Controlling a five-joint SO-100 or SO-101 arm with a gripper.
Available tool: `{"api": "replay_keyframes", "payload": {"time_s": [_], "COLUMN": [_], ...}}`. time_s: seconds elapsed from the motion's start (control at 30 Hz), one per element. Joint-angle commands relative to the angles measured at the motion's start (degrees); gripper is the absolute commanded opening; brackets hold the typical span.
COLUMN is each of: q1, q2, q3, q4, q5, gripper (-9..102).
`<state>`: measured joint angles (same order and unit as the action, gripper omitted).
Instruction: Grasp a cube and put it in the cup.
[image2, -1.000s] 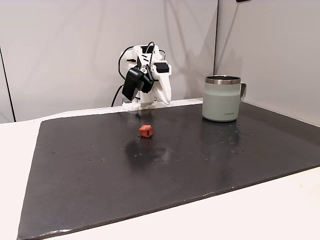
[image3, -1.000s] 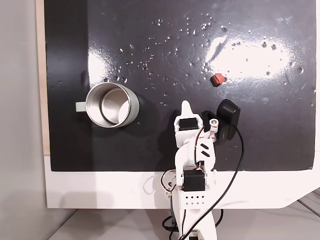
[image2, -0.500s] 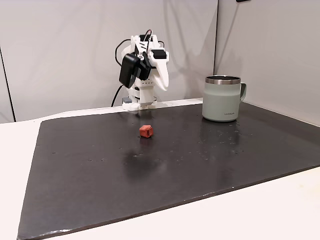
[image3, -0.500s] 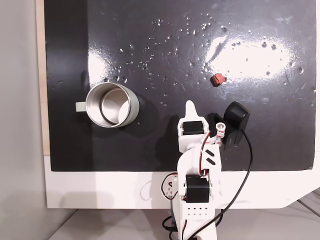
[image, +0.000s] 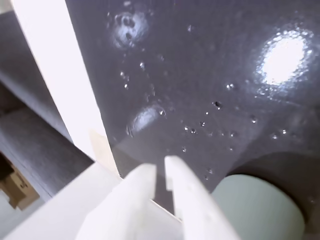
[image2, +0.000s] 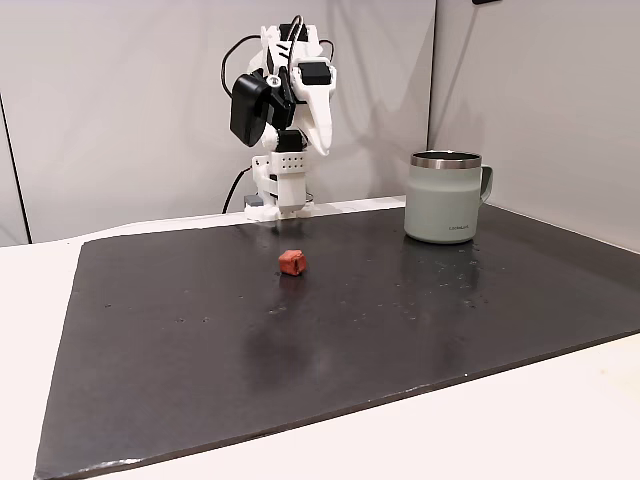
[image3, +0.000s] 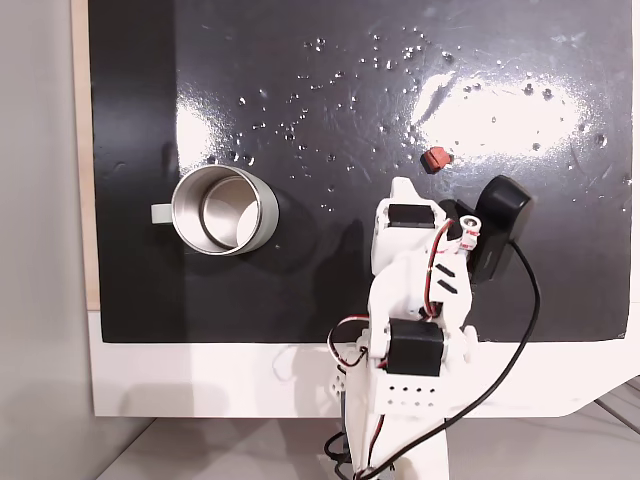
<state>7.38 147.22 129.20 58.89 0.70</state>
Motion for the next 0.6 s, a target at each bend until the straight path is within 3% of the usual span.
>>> {"api": "replay_keyframes", "payload": {"time_s": [0.0,0.57], "q1": [1.58,6.50], "q2": [-8.70,-52.56], "q3": [-10.37,-46.23], "q4": [2.37,22.24], "q5": [3.96,29.53], "gripper": [0,0]}}
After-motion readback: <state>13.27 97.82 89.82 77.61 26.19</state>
